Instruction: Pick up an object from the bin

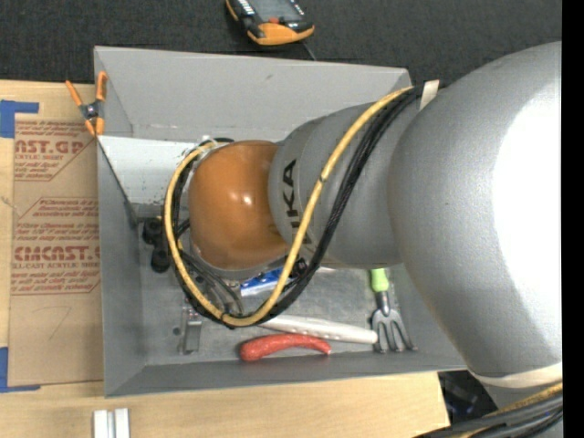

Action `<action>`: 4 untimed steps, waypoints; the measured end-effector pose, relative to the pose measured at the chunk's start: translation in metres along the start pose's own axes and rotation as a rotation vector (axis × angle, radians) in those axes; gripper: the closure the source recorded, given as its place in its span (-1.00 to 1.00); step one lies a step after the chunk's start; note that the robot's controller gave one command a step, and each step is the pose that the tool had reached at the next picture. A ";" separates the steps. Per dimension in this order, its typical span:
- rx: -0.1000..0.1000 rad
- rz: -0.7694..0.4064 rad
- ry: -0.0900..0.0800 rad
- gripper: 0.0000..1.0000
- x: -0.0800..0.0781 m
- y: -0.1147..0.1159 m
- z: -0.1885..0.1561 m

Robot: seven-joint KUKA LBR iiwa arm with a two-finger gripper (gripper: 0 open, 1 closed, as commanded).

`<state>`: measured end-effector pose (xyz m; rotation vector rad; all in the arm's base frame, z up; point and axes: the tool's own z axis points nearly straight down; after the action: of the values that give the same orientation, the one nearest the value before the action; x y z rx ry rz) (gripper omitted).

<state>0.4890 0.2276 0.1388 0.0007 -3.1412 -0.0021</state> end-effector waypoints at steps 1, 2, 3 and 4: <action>0.001 -0.168 0.003 -1.00 -0.045 -0.111 0.070; 0.001 -0.123 -0.008 -1.00 -0.088 -0.198 0.001; -0.001 -0.400 0.012 -1.00 -0.092 -0.198 0.040; -0.004 -0.242 -0.005 -1.00 -0.093 -0.177 0.069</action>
Offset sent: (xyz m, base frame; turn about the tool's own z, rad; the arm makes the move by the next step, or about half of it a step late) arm 0.0856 -0.1953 -0.0035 -0.1275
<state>0.5818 0.0505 0.0697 0.3801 -3.1231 -0.0084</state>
